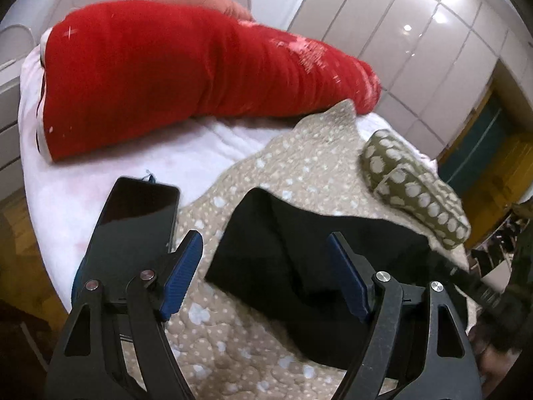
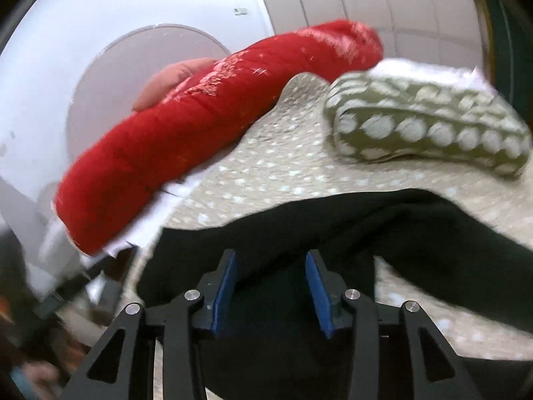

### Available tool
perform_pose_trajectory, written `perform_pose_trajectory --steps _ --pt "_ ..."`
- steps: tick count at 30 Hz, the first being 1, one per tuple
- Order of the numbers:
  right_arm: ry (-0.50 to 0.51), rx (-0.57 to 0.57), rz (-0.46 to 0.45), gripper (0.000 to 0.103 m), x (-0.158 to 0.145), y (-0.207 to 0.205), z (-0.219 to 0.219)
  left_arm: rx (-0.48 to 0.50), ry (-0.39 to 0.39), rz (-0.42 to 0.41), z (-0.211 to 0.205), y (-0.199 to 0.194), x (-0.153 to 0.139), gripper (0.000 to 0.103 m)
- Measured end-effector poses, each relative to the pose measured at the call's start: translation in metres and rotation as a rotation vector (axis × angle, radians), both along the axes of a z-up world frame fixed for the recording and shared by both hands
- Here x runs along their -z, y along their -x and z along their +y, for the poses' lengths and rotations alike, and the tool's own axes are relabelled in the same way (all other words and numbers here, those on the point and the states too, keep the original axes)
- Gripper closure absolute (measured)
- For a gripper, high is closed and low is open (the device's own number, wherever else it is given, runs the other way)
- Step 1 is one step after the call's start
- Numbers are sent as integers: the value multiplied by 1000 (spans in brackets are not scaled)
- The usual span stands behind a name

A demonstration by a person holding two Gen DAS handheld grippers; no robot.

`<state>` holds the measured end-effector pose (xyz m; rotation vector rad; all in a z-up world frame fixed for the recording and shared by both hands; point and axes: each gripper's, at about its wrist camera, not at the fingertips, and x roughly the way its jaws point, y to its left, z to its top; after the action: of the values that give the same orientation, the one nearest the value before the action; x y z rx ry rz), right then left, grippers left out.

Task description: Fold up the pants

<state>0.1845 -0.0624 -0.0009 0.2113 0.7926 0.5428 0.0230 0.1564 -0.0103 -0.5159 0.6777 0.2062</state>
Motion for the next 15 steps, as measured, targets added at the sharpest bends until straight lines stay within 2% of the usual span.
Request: perform_pose_trajectory --steps 1,4,6,9,11,12,13,15 --pt "-25 -10 24 61 1 -4 3 -9 2 12 3 -2 4 26" --pt "-17 32 130 61 15 -20 12 -31 13 25 11 -4 10 26" --pt "-69 33 155 61 27 -21 13 -47 18 20 17 -5 13 25" --pt "-88 47 232 61 50 -31 23 -47 36 35 20 -7 19 26" --pt "-145 40 272 63 65 -39 31 -43 40 43 21 -8 20 26" --pt "-188 39 264 85 68 -41 32 -48 36 42 21 -7 19 26" --pt "-230 29 238 99 66 -40 33 -52 33 37 22 -5 17 26" --pt "-195 9 157 99 50 -29 37 -77 26 17 26 1 11 26"
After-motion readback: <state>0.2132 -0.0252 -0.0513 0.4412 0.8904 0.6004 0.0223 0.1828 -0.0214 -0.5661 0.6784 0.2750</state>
